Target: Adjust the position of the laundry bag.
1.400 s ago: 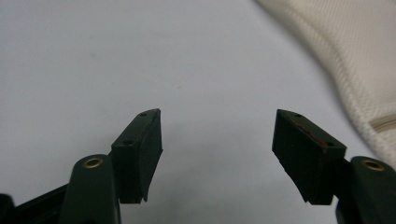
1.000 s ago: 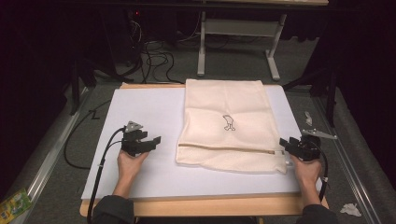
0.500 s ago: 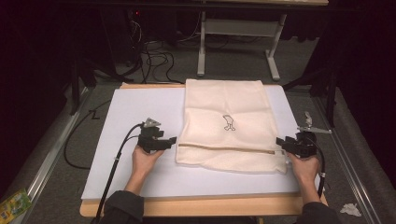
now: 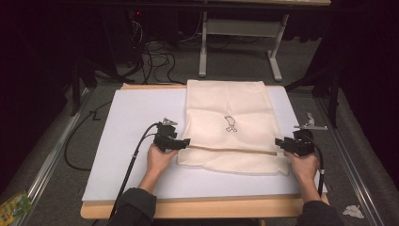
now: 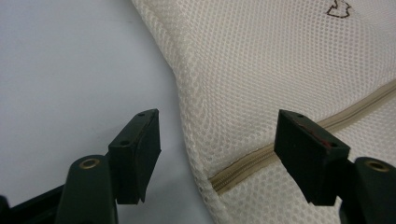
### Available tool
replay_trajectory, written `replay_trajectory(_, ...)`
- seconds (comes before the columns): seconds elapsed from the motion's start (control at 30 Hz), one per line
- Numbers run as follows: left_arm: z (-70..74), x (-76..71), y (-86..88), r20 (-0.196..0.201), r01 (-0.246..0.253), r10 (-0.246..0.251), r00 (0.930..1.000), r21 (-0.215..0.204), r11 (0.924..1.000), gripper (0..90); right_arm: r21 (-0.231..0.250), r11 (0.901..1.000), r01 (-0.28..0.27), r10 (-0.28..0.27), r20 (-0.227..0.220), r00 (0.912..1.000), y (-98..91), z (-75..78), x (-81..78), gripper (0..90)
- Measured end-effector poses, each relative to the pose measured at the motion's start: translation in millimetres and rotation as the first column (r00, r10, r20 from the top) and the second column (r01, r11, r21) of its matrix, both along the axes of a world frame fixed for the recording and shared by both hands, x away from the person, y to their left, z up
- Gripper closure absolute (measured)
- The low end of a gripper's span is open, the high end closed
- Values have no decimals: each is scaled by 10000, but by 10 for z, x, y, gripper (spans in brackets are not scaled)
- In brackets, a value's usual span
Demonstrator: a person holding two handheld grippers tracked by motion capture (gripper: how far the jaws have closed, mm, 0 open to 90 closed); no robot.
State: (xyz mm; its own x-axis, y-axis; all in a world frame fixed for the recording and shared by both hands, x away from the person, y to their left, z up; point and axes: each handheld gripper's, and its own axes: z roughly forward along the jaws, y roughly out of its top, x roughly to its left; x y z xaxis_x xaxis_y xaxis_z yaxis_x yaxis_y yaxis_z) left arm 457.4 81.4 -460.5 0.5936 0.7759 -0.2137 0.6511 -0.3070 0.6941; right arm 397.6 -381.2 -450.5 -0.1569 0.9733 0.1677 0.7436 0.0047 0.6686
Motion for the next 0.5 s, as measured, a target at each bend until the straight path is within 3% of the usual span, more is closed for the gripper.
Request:
replay_trajectory(0.2, -49, 36, -57, -137, -161, 161, 9998, 51, 9999, 334, 12, 10000, 0, 1, -144, 9999, 10, -24, 31, 544)
replay_trajectory(0.5, -110, 43, -194, 19, -305, 304, 9995, 314, 9990, 410, 95, 10000, -10, 13, -355, 9994, 0, -53, 57, 598)
